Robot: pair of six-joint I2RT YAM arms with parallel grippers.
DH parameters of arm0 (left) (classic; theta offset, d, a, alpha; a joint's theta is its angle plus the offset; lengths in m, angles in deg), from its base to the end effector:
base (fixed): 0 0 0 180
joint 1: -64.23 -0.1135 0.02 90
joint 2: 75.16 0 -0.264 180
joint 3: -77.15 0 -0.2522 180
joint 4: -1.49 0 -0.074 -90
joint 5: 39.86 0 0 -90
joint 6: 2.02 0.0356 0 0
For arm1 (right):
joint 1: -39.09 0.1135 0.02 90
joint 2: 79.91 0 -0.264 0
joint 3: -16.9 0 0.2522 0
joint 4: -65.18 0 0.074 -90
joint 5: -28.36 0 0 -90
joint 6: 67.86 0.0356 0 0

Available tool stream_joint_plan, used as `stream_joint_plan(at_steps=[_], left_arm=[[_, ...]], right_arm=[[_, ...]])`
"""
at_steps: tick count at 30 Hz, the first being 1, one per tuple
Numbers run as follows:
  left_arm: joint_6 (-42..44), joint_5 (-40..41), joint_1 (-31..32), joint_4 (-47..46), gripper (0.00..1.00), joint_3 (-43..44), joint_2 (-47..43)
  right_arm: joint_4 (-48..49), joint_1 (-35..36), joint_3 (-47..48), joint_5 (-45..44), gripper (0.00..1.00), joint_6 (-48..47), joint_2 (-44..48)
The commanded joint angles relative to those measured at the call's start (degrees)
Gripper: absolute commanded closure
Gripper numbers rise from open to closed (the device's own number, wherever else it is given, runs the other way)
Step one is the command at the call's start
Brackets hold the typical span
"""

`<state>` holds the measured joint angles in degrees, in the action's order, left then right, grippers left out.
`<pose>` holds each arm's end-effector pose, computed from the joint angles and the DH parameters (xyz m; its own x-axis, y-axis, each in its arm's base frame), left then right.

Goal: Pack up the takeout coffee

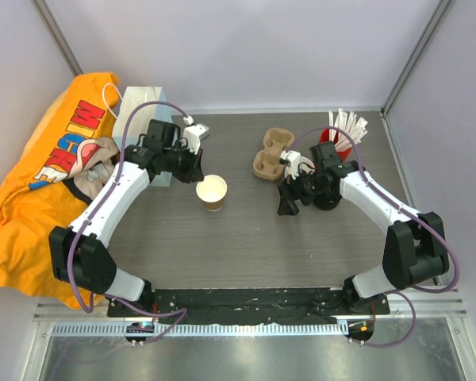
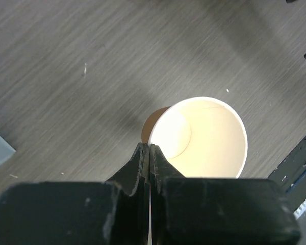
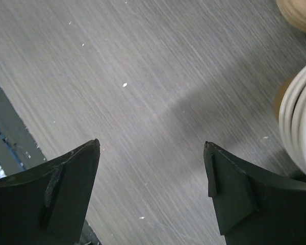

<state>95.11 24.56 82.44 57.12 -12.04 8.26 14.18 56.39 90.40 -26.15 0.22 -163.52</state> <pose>0.2902 -0.1116 0.3290 -0.6342 0.3265 -0.7008 0.6387 0.7321 -0.2369 0.2695 0.1056 0.2414 -0.5851 -0.5006 -0.6380 -0.7851 0.5466 0.2912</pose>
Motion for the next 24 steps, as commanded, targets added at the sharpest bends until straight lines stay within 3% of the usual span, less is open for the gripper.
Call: stream_joint_plan(at_steps=[1,9,24], left_arm=[[2.0,-2.4,-0.1,-3.2,1.0,-1.8,-2.2],[2.1,-6.2,0.1,-4.3,1.0,-4.1,0.2],[1.9,-5.4,2.6,-8.7,0.96,-8.9,2.6]], right_arm=[[6.9,1.6,0.0,-4.8,0.12,2.5,-1.1],[11.4,2.0,0.0,-13.3,0.12,2.9,-3.3],[13.3,1.9,6.2,-18.2,0.11,1.5,-9.9]])
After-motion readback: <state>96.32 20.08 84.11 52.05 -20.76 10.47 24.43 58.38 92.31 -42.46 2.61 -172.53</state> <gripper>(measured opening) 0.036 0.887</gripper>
